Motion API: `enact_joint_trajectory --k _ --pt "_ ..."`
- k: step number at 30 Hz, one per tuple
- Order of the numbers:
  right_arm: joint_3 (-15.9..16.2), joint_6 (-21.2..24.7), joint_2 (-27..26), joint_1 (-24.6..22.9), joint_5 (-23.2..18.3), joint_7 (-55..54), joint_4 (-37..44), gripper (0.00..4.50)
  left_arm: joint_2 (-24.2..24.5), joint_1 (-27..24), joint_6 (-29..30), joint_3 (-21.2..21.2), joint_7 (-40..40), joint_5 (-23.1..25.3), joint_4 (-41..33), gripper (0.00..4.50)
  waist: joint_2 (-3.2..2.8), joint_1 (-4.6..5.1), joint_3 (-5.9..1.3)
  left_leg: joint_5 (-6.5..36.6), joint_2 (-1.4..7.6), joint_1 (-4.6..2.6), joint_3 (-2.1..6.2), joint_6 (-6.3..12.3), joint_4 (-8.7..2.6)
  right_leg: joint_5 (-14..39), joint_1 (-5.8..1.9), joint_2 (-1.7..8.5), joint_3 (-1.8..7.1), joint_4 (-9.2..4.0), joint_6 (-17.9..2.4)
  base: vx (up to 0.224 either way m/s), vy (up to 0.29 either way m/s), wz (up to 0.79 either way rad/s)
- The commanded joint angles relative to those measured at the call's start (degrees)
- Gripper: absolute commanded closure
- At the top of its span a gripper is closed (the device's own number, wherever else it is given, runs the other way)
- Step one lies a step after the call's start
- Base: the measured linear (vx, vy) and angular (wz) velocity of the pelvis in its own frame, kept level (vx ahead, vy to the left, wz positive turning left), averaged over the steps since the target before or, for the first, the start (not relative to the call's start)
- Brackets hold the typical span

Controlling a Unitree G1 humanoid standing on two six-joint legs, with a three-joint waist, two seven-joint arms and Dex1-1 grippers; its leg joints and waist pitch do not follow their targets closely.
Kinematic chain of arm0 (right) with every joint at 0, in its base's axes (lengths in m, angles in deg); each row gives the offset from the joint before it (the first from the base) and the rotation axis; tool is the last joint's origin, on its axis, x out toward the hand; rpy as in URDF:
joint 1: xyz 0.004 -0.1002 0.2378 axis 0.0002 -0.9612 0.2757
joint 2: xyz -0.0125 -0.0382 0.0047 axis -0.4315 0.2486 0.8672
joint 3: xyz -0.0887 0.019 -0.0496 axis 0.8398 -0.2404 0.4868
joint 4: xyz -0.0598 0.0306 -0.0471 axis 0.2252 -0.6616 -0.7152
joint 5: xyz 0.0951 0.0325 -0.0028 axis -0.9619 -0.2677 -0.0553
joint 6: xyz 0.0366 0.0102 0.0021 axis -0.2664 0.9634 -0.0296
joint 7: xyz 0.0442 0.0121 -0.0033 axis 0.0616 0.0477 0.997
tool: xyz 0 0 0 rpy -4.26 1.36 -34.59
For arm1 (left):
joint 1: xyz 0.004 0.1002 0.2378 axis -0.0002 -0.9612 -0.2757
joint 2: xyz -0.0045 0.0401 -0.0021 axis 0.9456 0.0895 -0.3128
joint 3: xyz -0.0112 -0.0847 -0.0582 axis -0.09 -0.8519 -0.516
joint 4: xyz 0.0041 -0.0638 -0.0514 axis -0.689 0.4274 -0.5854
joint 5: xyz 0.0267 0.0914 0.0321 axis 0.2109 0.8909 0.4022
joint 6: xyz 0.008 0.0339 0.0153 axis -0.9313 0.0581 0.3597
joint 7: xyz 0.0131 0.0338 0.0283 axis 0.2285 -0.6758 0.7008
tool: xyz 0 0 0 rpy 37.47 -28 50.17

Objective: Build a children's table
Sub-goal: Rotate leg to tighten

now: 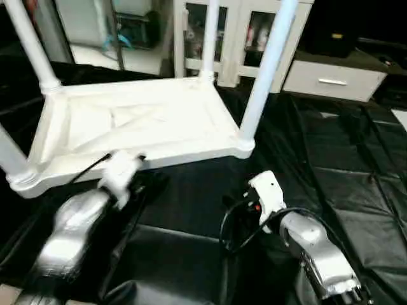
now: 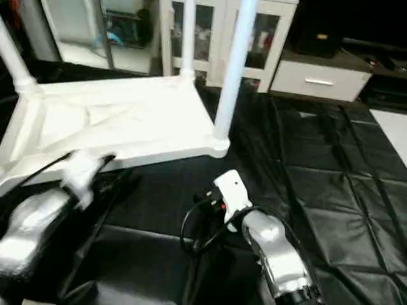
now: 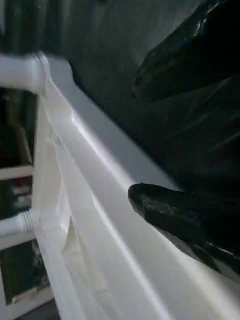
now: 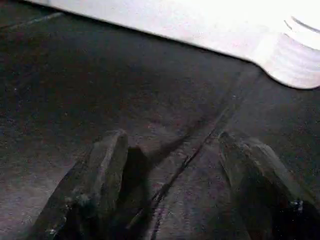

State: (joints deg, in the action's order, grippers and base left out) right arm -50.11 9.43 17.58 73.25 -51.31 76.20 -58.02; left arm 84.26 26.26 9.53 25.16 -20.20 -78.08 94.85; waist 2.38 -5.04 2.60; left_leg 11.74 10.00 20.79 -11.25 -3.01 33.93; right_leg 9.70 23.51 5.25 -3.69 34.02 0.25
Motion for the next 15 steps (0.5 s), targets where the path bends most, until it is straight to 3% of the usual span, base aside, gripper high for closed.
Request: enact_joint_trajectory --k 1,2,3,4,5,6,7,8,9,10,12,13,15 --pt "-0.3 -1.12 0.33 0.03 0.03 0.37 -0.41 1.36 0.97 -3.33 5.12 -5.59 -5.48 -9.06 -6.79 1.2 -0.28 -0.24 -3.37 9.8 3.17 -0.49 1.12 0.5 -4.53 3.12 -2.47 3.45 2.79 -1.91 -14.07 0.0 0.0 0.0" --pt "-0.43 -1.2 0.35 0.1 -0.08 0.4 -0.45 1.36 1.37 -4.55 6.6 -7.19 -6.32 -11.02 -8.13 1.15 -0.62 -0.42 -3.19 10.56 3.18 -0.77 1.01 0.26 -4.65 3.87 -2.16 3.13 2.67 -2.07 -14.29 0.0 0.0 0.0" --pt "-0.59 -1.28 0.36 0.17 -0.21 0.46 -0.46 1.36 1.9 -6.01 8.2 -9.06 -7.17 -13.21 -9.64 1.15 -0.15 -0.17 -3.03 11.38 3.1 -0.79 0.88 0.39 -4.7 4.79 -2.1 2.77 2.65 -2.29 -13.83 0.0 0.0 0.0" --pt "-0.87 -1.47 0.35 0.32 -0.4 0.57 -0.54 1.36 2.91 -7.88 9.49 -12.05 -7.74 -16.08 -11.09 1.11 -0.15 -0.48 -2.86 13.79 3.22 -1.04 0.97 -0.13 -4.78 7.93 -2.01 3.12 2.75 -2.34 -13.38 0.0 0.0 0.0" --pt "-1.08 -1.56 0.37 0.42 -0.61 0.77 -0.57 1.36 3.82 -9.44 10.6 -14.89 -8.33 -18.62 -12.07 0.93 0.45 -0.29 -2.65 15.04 3.32 -0.8 1.01 -0.36 -5.0 9.99 -2.09 3.14 2.76 -2.56 -12.91 0.0 0.0 0.0" --pt "-1.19 -1.66 0.41 0.49 -0.73 0.97 -0.64 1.36 4.76 -10.79 11.2 -16.68 -8.72 -20.75 -12.86 0.8 0.08 -0.26 -2.27 18.46 3.26 -0.91 1.21 -1.16 -5.37 15.3 -1.89 2.94 2.73 -3.15 -11.3 0.0 0.0 0.0" --pt "-1.14 -1.83 0.52 0.63 -0.73 1.24 -0.85 1.36 6.04 -12.2 11.18 -18.5 -9.49 -21.75 -13.13 0.74 0.28 -0.39 -2.21 20.87 3.28 -1.44 1.35 -1.91 -5.3 18.6 -1.43 3.13 2.84 -3.44 -10.1 0.0 0.0 0.0" --pt "-1.06 -1.94 0.62 0.72 -0.7 1.44 -1.01 1.36 6.95 -13.13 11.01 -19.55 -10.06 -22.15 -13.2 0.74 0.24 -0.21 -2.02 21.93 3.29 -1.37 1.39 -2.2 -5.52 20.12 -1.4 2.99 2.86 -3.71 -9.37 0.0 0.0 0.0" --pt "-0.91 -2.13 0.75 0.87 -0.62 1.78 -1.27 1.36 8.27 -14.32 10.91 -21.44 -10.58 -22.92 -13.05 0.72 0.66 -0.04 -1.78 23.95 3.37 -1.31 1.71 -2.89 -5.78 22.83 -1.43 2.95 2.79 -3.96 -7.91 0.0 0.0 0.0" --pt "-0.86 -2.21 0.79 0.96 -0.58 1.89 -1.44 1.36 8.81 -14.72 10.74 -22.39 -10.74 -23.01 -12.75 0.63 0.42 -0.1 -1.53 26.62 3.39 -1.77 1.81 -3.57 -5.94 25.76 -1.0 2.99 2.88 -4.38 -6.69 0.0 0.0 0.0" --pt "-0.7 -2.54 0.91 1.19 -0.43 2.27 -1.94 1.36 10.51 -16.21 10.73 -27.15 -11.24 -23.55 -11.66 0.37 0.6 -0.04 -1.35 29.08 3.37 -1.89 2.13 -4.24 -6.07 28.89 -0.98 3.25 2.91 -4.77 -5.66 0.0 0.0 0.0" --pt "-0.7 -2.56 0.91 1.2 -0.43 2.27 -1.96 1.36 10.61 -16.28 10.75 -27.5 -11.27 -23.56 -11.56 0.32 0.62 -0.02 -1.39 29.37 3.37 -1.94 2.25 -4.42 -6.1 29.5 -1.04 3.32 2.89 -4.83 -5.42 0.0 0.0 0.0" --pt "-0.77 -2.75 0.97 1.41 -0.42 2.37 -2.34 1.36 12.19 -17.27 10.89 -31.97 -11.64 -23.98 -9.12 0.06 0.33 -0.02 -1.23 32.22 3.37 -2.38 2.57 -5.38 -6.28 30.79 -0.7 3.19 2.81 -5.2 -4.59 0.0 0.0 0.0"
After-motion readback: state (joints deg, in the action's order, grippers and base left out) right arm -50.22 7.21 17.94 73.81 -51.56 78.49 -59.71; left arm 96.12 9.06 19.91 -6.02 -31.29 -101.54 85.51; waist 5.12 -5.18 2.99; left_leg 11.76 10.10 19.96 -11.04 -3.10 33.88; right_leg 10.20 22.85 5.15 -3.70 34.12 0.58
